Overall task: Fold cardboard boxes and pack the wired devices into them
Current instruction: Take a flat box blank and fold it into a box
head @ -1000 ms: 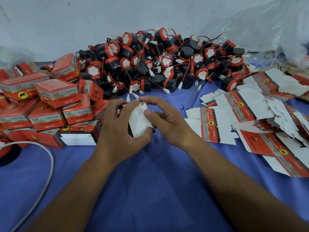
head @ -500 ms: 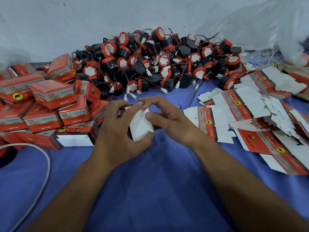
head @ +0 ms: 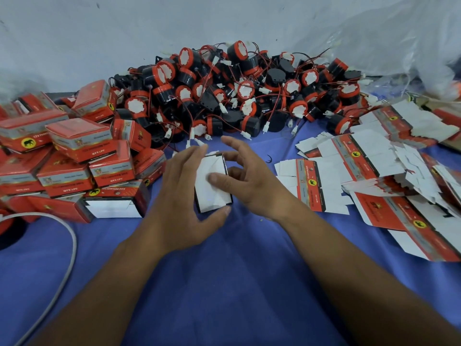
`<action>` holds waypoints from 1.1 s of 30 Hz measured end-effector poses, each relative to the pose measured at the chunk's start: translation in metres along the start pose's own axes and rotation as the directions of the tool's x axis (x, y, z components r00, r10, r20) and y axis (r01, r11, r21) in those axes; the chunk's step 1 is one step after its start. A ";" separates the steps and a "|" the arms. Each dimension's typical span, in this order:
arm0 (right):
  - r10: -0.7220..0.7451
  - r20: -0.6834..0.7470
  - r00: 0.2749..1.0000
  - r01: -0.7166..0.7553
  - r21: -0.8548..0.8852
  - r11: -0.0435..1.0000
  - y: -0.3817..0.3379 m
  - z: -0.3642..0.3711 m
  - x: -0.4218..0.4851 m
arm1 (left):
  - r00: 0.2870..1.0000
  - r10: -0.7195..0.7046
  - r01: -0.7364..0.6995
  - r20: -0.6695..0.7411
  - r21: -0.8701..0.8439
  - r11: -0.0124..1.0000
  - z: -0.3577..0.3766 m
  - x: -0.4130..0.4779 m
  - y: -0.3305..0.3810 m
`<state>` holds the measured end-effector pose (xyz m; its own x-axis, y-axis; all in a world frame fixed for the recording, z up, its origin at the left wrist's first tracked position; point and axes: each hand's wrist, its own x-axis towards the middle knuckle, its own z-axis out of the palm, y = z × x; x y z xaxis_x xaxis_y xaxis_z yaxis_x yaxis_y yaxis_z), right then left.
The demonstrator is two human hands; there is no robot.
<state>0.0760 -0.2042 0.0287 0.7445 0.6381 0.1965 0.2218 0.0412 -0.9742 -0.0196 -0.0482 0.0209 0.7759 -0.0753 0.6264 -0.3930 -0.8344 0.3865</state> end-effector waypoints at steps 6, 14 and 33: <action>-0.117 0.013 0.993 0.111 -0.432 0.895 -0.004 -0.003 -0.001 | 0.998 0.039 -0.038 0.039 -0.030 0.999 0.007 -0.003 -0.008; -0.311 0.371 0.875 0.444 -0.871 0.209 -0.008 -0.001 -0.004 | 0.987 -0.046 -0.005 0.157 0.307 0.952 0.005 -0.001 -0.029; -0.126 -0.184 0.975 -0.021 -0.637 0.771 0.008 0.000 0.005 | 0.918 -0.366 0.386 0.150 -0.143 0.911 0.013 0.000 -0.031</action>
<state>0.0810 -0.2006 0.0218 0.8139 0.4751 0.3345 0.5563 -0.4711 -0.6845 -0.0003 -0.0293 -0.0002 0.9303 0.1546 0.3326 -0.1288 -0.7112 0.6911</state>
